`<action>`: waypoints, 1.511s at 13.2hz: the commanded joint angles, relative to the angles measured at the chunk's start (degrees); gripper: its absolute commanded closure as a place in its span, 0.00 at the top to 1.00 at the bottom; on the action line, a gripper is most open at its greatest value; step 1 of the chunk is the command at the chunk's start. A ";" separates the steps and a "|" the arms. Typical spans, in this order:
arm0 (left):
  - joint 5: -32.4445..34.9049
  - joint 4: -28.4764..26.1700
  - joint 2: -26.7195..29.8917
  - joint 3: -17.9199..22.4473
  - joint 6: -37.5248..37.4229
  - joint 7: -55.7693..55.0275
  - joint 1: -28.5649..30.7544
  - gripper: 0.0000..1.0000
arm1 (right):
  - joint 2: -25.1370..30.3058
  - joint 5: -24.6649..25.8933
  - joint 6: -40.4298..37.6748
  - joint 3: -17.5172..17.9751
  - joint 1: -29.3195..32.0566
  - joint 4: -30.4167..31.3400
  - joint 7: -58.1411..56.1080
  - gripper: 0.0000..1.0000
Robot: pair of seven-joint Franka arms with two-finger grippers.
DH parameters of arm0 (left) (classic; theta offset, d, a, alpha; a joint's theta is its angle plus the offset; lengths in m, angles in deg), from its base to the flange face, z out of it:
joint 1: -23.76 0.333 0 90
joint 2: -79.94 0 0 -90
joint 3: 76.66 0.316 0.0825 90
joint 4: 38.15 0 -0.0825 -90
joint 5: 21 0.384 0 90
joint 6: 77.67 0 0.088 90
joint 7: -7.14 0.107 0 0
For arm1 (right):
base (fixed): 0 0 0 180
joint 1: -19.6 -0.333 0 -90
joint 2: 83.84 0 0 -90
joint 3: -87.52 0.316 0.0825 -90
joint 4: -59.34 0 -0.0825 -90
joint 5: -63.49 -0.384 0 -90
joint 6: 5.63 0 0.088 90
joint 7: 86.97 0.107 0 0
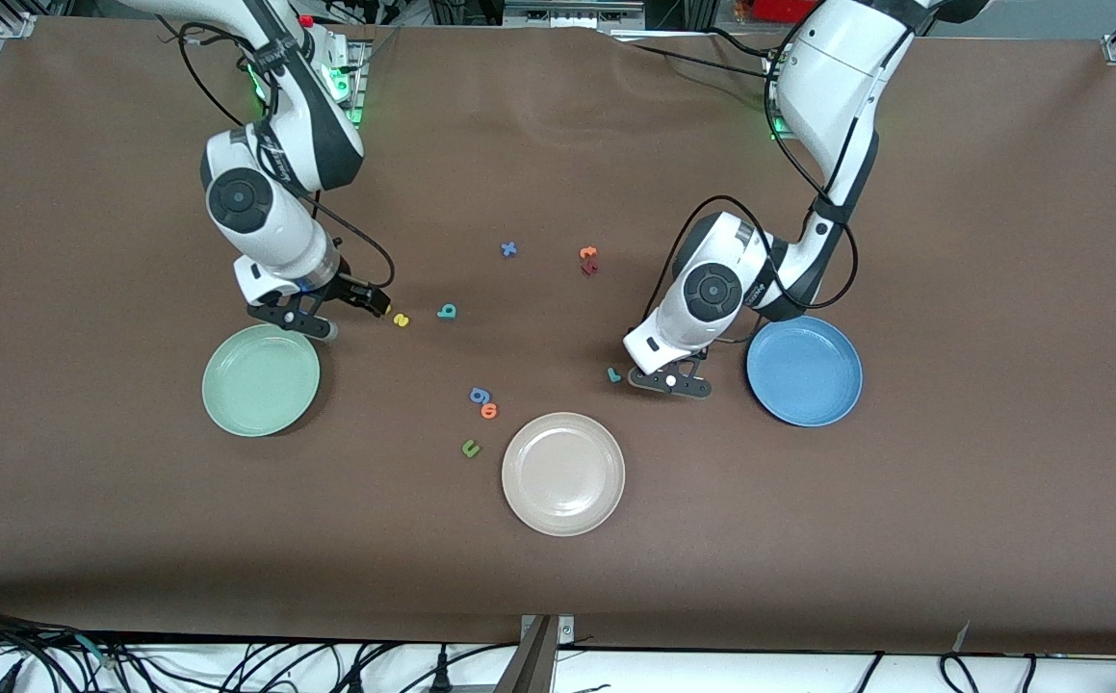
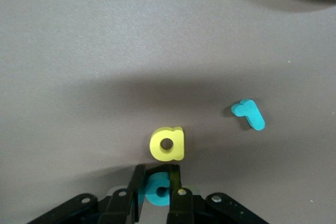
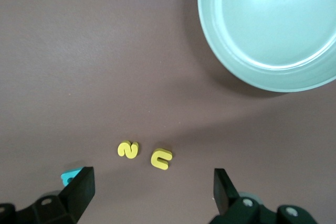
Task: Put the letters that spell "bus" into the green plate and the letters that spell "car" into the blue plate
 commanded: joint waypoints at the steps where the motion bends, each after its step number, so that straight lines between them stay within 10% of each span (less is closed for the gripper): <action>1: -0.08 0.44 2.48 0.40 -3.56 0.21 0.84 0.00 | -2.39 1.82 3.26 -0.11 -0.51 1.04 1.98 1.00; 5: 0.10 5.17 5.30 0.57 -16.27 0.47 4.61 0.00 | -4.16 12.70 2.83 1.82 -0.68 1.83 -3.36 1.00; 11: 4.83 9.58 2.60 1.02 -26.69 18.28 16.38 0.08 | -4.07 12.99 2.74 3.94 -0.51 2.89 -28.37 1.00; 13: 8.44 9.58 1.18 0.93 -26.60 19.63 16.93 0.38 | -4.25 12.90 4.40 3.76 0.80 3.59 -36.48 1.00; 14: 8.45 9.58 1.09 0.93 -26.60 19.54 16.92 0.91 | -4.60 12.90 6.15 3.67 1.42 4.03 -38.60 1.00; 20: 7.57 10.19 1.71 -0.91 -26.52 16.92 12.02 1.00 | -10.57 12.90 18.81 2.97 1.60 6.23 -39.86 1.00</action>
